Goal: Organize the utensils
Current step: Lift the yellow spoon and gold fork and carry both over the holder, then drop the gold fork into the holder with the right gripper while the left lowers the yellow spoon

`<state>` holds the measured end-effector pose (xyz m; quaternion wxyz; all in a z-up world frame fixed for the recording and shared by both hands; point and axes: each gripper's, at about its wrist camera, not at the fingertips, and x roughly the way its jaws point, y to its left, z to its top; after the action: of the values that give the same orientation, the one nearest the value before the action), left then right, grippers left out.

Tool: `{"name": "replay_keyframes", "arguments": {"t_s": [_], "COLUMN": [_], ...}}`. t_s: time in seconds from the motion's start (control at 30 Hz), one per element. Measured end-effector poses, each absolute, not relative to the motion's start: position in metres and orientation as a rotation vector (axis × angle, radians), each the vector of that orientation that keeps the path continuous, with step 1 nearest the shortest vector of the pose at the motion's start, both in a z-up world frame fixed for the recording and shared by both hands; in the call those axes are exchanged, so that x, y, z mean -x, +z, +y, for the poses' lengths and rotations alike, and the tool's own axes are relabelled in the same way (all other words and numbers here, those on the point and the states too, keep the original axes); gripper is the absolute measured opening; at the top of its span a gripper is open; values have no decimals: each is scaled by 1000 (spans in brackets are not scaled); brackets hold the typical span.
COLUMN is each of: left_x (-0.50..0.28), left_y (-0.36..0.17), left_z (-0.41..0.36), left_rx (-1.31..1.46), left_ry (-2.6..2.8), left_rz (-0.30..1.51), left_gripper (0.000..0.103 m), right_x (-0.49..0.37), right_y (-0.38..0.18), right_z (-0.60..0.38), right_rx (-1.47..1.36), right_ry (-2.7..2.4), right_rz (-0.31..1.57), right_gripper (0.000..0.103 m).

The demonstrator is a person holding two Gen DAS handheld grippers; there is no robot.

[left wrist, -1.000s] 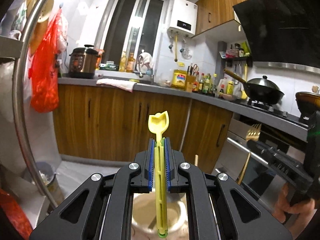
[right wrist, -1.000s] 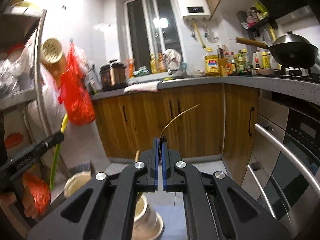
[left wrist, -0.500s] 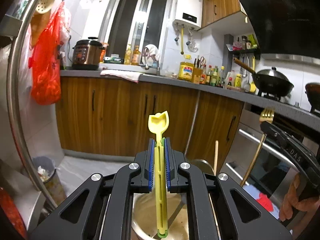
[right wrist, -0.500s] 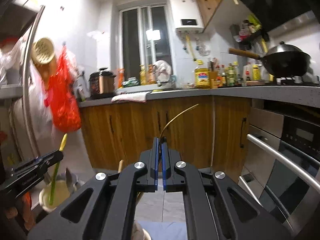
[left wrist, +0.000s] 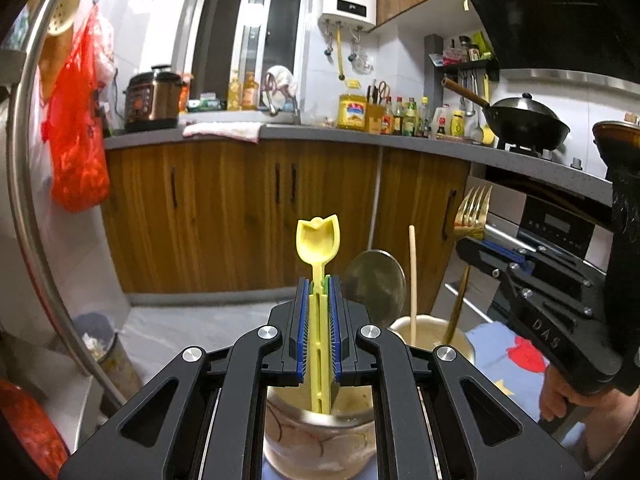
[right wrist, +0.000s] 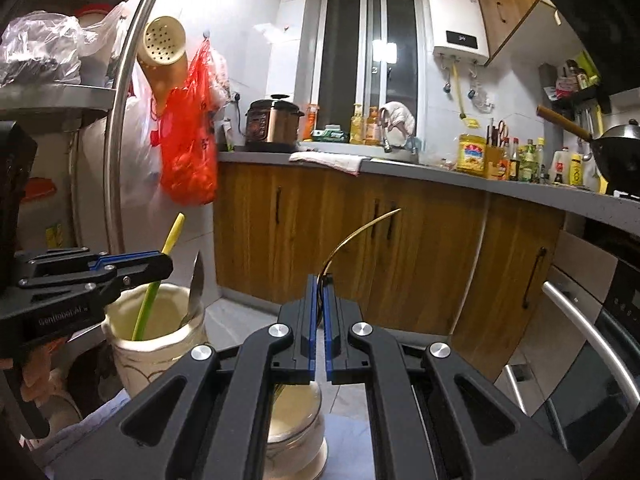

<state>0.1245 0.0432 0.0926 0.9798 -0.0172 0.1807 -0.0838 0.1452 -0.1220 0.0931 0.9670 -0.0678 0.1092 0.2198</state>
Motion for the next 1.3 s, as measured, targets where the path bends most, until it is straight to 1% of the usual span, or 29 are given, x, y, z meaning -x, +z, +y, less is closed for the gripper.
{"name": "replay_keyframes", "arguments": {"t_s": [0.27, 0.7, 0.73, 0.77, 0.8, 1.03, 1.13, 1.17, 1.2, 1.23, 1.27, 1.3], "left_x": [-131, -135, -134, -135, -134, -131, -131, -131, -131, -130, -130, -130], "left_y": [85, 79, 79, 78, 78, 79, 79, 79, 79, 80, 80, 81], "left_z": [43, 42, 42, 42, 42, 42, 42, 42, 42, 42, 42, 41], "left_rx": [40, 33, 33, 37, 42, 46, 45, 43, 39, 37, 35, 33], "left_ry": [-191, -196, -198, -200, -203, -207, -207, -209, -209, -209, -211, -213], "left_rz": [425, 449, 449, 447, 445, 433, 433, 433, 433, 432, 433, 434], "left_gripper": [10, 11, 13, 18, 19, 20, 23, 23, 23, 25, 28, 30], "right_x": [-152, -167, -168, -169, -170, -177, -180, -183, -184, -184, -184, -183], "right_y": [87, 86, 85, 84, 84, 82, 80, 80, 79, 78, 78, 78], "right_z": [-117, -128, -129, -130, -131, -134, -136, -137, -137, -138, -139, -139], "right_rx": [133, 37, 31, 23, 10, -21, -42, -48, -54, -61, -68, -66], "right_ry": [472, 494, 495, 496, 497, 494, 505, 512, 516, 518, 520, 521], "right_rz": [262, 326, 329, 333, 340, 351, 361, 374, 380, 382, 381, 378], "right_gripper": [3, 4, 4, 4, 4, 4, 6, 14, 27, 32, 35, 35]}}
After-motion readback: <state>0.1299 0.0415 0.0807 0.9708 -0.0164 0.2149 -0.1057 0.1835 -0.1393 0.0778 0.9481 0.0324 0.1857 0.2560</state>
